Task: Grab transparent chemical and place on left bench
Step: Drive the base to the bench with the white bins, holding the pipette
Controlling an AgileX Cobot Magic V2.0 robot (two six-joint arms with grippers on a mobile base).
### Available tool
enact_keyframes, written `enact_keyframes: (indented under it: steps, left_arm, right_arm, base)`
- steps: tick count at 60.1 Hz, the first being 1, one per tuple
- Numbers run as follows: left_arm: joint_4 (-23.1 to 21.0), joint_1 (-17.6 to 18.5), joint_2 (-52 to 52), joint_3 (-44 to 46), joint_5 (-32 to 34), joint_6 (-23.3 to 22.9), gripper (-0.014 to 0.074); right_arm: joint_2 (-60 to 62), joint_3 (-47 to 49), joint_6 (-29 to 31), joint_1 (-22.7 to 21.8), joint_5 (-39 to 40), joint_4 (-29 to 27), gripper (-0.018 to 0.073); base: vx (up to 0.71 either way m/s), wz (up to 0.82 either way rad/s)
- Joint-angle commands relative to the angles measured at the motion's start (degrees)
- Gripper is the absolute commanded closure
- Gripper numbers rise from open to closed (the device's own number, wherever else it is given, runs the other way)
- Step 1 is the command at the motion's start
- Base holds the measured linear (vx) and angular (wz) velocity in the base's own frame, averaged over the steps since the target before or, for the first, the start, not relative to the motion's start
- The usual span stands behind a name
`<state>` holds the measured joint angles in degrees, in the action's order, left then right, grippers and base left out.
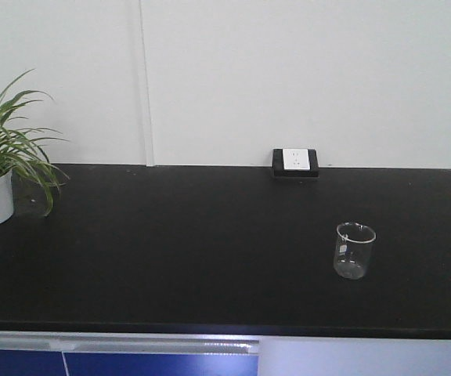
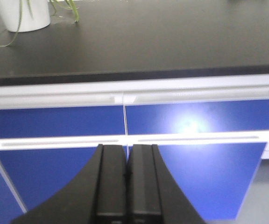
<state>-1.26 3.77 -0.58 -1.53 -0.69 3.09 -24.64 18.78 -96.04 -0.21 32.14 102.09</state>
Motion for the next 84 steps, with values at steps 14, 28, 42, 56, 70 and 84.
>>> enact_keyframes:
  steps: [14,28,42,56,70,84]
  left_arm:
    - [-0.04,0.10,-1.10,-0.93,4.49,-0.45,0.0600]
    - [-0.04,0.10,-1.10,-0.93,4.49,-0.45,0.0600]
    - [-0.04,0.10,-1.10,-0.93,4.49,-0.45,0.0600]
    - [-0.04,0.10,-1.10,-0.93,4.49,-0.45,0.0600]
    - [-0.04,0.10,-1.10,-0.93,4.49,-0.45,0.0600]
    - [-0.04,0.10,-1.10,-0.93,4.49,-0.45,0.0600]
  right_arm:
    - [-0.33,1.79,0.02,0.03,-0.99,0.32,0.0487]
    - [-0.33,1.79,0.02,0.03,-0.99,0.32,0.0487]
    - [-0.33,1.79,0.02,0.03,-0.88,0.32,0.0487]
    - [-0.33,1.79,0.02,0.03,-0.83,0.32,0.0487]
    - [-0.33,1.79,0.02,0.03,-0.83,0.32,0.0487]
    - [-0.33,1.79,0.02,0.03,-0.83,0.32,0.0487]
  base:
    - [-0.40,0.12]
    - [-0.35,0.31]
    - [-0.27,0.60]
    - [-0.19,0.89]
    - [-0.13,0.96]
    - [-0.05,0.96]
